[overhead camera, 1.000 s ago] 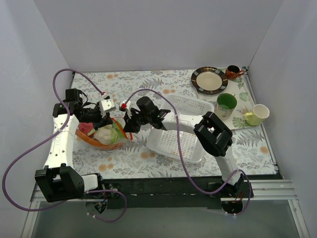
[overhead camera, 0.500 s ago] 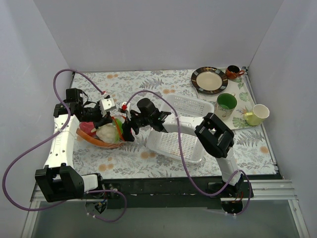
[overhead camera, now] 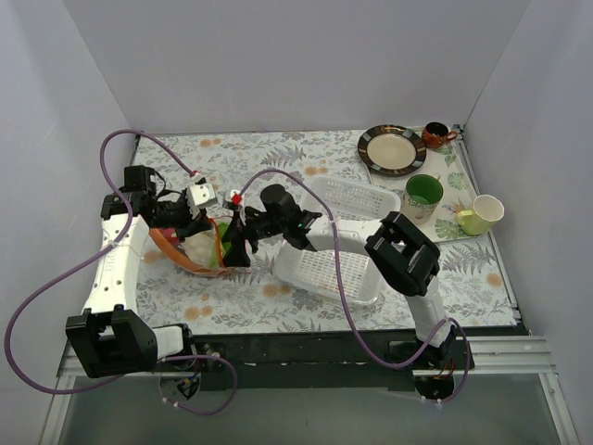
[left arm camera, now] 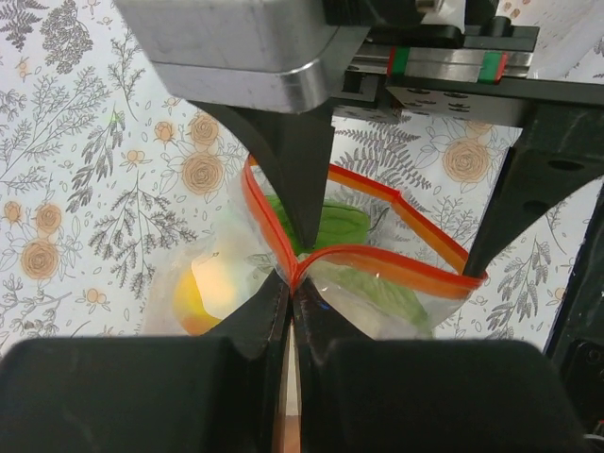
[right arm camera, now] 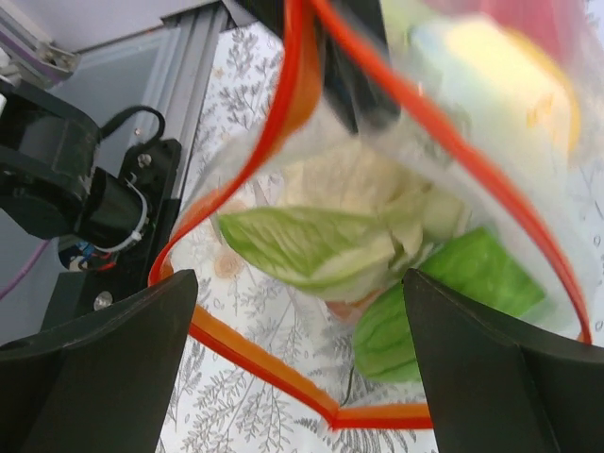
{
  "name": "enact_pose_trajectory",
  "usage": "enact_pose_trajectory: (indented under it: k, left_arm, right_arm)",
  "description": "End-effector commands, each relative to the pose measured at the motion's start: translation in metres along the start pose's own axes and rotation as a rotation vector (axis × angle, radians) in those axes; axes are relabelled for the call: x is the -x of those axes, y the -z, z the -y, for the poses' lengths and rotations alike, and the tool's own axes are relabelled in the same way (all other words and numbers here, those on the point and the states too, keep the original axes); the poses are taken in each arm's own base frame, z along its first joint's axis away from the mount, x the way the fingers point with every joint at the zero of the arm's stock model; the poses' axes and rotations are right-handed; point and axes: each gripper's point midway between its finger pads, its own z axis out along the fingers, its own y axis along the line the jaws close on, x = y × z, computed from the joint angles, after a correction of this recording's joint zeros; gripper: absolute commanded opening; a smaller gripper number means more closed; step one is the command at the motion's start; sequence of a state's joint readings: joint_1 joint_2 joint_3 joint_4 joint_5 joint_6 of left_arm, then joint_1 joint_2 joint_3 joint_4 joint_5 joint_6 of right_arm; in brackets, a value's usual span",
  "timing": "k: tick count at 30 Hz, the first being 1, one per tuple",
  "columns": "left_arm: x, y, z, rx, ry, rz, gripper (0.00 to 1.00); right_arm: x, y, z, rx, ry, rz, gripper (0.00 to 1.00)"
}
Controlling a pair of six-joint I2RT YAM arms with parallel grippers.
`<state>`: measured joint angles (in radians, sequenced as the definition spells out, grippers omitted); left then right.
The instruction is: Open the zip-top bag and remove the fake food
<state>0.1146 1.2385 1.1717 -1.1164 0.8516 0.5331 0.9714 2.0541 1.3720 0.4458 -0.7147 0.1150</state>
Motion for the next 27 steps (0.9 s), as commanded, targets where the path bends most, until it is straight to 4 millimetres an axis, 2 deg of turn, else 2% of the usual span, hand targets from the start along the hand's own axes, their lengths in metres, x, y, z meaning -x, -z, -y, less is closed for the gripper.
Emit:
enact_pose_trajectory:
  k: [1,8,15,21,24,27]
  left_arm:
    - [0.019,0.001,0.003,-0.016,-0.011,0.055,0.0]
    - [0.021,-0.003,0.01,-0.049,0.007,0.069,0.0]
    - [0.025,-0.002,0.015,-0.062,0.001,0.072,0.01]
    - [0.024,-0.001,0.016,-0.066,0.0,0.064,0.01]
    - [0.024,0.0,0.017,-0.067,0.004,0.064,0.02]
    - [0.021,-0.001,0.015,-0.06,0.006,0.049,0.02]
  right_arm:
    - [0.054,-0.011,-0.016,0.075,0.085,0.095,0.98]
    - [0.053,-0.028,-0.01,0.015,0.121,0.061,0.98]
    - [0.023,-0.036,0.008,-0.05,0.1,-0.034,0.98]
    - [-0.007,-0.033,0.023,-0.112,0.093,-0.093,0.98]
    - [-0.009,-0.032,0.022,-0.109,0.101,-0.094,0.9]
    - [-0.005,-0.03,0.019,-0.102,0.109,-0.084,0.74]
